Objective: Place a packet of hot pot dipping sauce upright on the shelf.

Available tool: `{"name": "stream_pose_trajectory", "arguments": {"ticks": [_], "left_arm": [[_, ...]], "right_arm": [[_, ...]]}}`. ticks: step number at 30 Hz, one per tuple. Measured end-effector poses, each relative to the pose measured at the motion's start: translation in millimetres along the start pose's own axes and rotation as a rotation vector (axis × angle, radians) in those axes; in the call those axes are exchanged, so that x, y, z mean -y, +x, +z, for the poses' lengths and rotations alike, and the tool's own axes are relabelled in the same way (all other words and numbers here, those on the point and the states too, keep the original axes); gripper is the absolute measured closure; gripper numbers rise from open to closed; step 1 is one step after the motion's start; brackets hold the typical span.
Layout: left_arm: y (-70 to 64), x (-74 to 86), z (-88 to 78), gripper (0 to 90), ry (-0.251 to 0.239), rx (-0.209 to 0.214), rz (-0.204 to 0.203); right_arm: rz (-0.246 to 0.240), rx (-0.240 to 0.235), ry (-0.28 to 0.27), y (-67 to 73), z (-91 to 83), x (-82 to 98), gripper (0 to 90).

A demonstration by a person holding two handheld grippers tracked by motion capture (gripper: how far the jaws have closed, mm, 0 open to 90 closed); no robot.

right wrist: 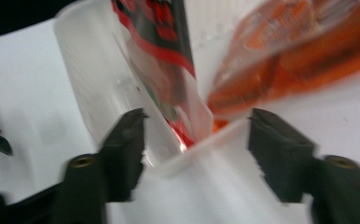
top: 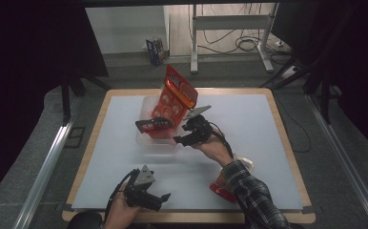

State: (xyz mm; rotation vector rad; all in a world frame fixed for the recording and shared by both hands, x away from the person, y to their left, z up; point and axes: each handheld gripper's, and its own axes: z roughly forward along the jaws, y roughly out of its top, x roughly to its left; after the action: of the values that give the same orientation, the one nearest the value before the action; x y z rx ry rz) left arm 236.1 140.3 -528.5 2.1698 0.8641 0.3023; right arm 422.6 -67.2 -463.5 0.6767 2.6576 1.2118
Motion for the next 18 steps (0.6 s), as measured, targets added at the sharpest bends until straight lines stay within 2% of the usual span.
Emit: {"name": "stream_pose_trajectory", "arguments": {"ticks": [5, 7, 9, 14, 18], "left_arm": [[-0.4, 0.1, 0.1, 1.9, 0.001, 0.002, -0.001], [-0.4, 0.2, 0.2, 1.9, 0.002, 0.003, 0.0], [-0.7, 0.3, 0.2, 1.9, 0.004, 0.002, 0.002], [-1.5, 0.2, 0.7, 1.9, 0.008, 0.003, 0.007], [-1.8, 0.1, 1.4, 1.9, 0.013, 0.002, 0.009]], "right_arm": [[-0.025, -0.034, -0.023, 4.5, 9.2, -16.9, 63.6], [-0.046, -0.03, -0.019, 7.0, 14.5, -23.2, 80.7], [-0.054, -0.032, -0.011, 8.5, 18.5, -25.4, 88.3], [-0.038, -0.052, 0.006, 12.0, 28.8, -20.6, 88.6], [-0.021, -0.032, 0.034, 5.6, 26.4, -14.3, 88.4]]}}
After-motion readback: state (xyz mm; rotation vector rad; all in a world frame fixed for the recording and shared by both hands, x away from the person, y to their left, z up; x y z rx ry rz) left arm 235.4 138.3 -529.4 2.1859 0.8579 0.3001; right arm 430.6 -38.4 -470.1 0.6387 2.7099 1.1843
